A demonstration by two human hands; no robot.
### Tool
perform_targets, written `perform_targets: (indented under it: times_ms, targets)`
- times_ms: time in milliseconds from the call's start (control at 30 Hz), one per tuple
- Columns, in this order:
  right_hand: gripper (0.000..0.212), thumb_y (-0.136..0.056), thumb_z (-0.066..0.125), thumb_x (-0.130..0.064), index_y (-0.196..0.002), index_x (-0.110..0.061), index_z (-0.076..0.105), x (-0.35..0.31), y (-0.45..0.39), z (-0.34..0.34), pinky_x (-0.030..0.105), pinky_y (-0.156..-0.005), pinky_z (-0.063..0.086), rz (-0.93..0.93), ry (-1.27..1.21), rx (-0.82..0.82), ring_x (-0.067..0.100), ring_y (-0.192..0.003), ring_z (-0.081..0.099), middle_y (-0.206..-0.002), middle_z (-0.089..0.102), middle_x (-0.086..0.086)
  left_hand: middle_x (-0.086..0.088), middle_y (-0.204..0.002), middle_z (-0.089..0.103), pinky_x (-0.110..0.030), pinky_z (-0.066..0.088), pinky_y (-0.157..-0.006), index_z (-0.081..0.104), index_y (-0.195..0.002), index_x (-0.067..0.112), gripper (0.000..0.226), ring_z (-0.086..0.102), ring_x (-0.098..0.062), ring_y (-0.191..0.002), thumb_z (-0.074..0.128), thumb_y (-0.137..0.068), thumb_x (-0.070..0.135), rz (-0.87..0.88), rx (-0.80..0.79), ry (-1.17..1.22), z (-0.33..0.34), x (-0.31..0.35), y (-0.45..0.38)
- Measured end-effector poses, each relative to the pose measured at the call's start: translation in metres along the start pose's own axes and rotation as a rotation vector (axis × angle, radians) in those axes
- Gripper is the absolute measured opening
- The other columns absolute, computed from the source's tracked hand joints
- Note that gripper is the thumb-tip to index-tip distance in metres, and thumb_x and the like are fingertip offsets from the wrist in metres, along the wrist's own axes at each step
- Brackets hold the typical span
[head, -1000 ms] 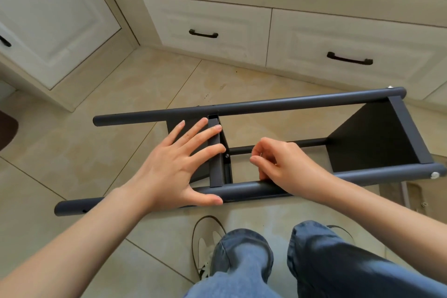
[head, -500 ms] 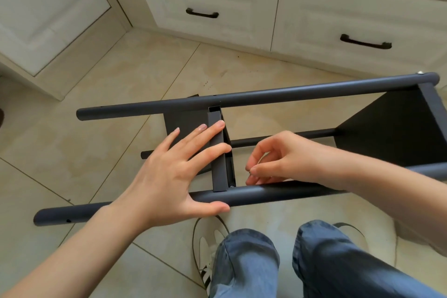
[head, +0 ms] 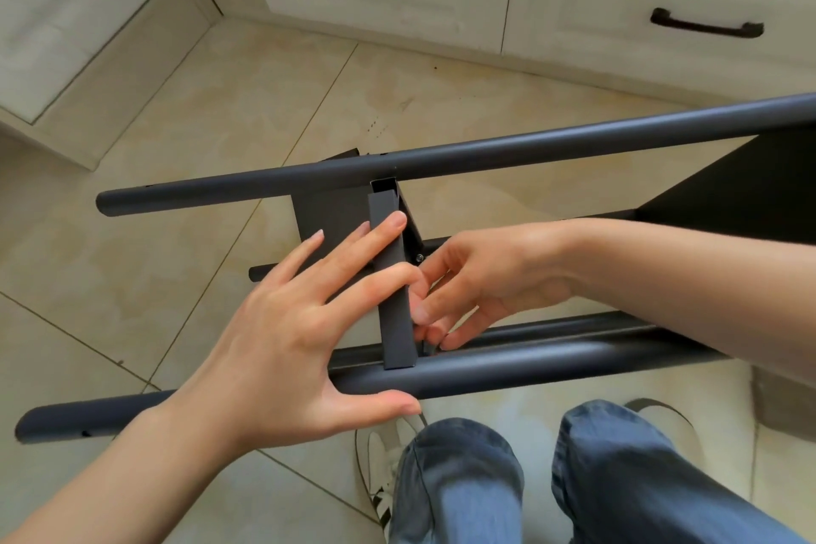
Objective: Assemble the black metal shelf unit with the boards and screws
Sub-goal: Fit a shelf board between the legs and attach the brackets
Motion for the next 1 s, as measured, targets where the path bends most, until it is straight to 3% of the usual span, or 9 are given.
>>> perform_targets:
  times_ms: [300, 667, 900, 1000]
  targets:
    - [0.012, -0.093, 0.062, -0.003, -0.091, -0.012, 0.069, 0.012, -0.011, 0.001, 0.031, -0.089, 0.056, -0.080, -0.172, -0.137, 0.016, -0.087, 0.067, -0.092, 0.072, 0.006, 0.005, -0.167, 0.019, -0.050, 0.024, -0.121, 0.044, -0.144, 0.032, 0.086, 0.027, -0.020, -0.152, 0.062, -0.075, 0.079, -0.010, -0.017, 0.008, -0.001, 0.002, 0.000]
    - [0.007, -0.093, 0.063, -0.009, -0.096, -0.012, 0.069, 0.019, -0.012, 0.016, 0.030, -0.085, 0.053, -0.175, -0.080, -0.155, 0.014, -0.081, 0.063, -0.089, 0.069, 0.004, 0.006, -0.167, 0.021, -0.042, 0.016, -0.125, 0.045, -0.142, 0.034, 0.085, 0.023, -0.021, -0.153, 0.058, -0.074, 0.083, -0.026, -0.017, 0.029, 0.001, 0.004, 0.005]
    - [0.008, -0.096, 0.061, -0.011, -0.092, -0.009, 0.067, 0.022, -0.013, 0.026, 0.033, -0.084, 0.050, -0.138, -0.026, -0.111, 0.021, -0.085, 0.057, -0.090, 0.063, 0.010, 0.006, -0.166, 0.022, -0.053, 0.023, -0.120, 0.045, -0.142, 0.033, 0.086, 0.025, -0.021, -0.153, 0.056, -0.074, 0.085, -0.024, -0.019, 0.004, 0.000, 0.006, 0.006]
    - [0.014, -0.096, 0.060, -0.010, -0.084, -0.012, 0.067, 0.021, -0.011, 0.027, 0.028, -0.079, 0.049, -0.119, -0.064, -0.129, 0.016, -0.077, 0.056, -0.083, 0.063, 0.006, 0.006, -0.166, 0.023, -0.058, 0.025, -0.117, 0.046, -0.142, 0.033, 0.086, 0.026, -0.021, -0.152, 0.055, -0.074, 0.085, -0.023, -0.016, -0.006, 0.000, 0.006, 0.006]
Point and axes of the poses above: each hand's wrist, its own y-axis away from the middle knuckle, its own z-axis out of the palm, x = y × z, the point moved 4 cm from there along -y, towards the middle knuckle
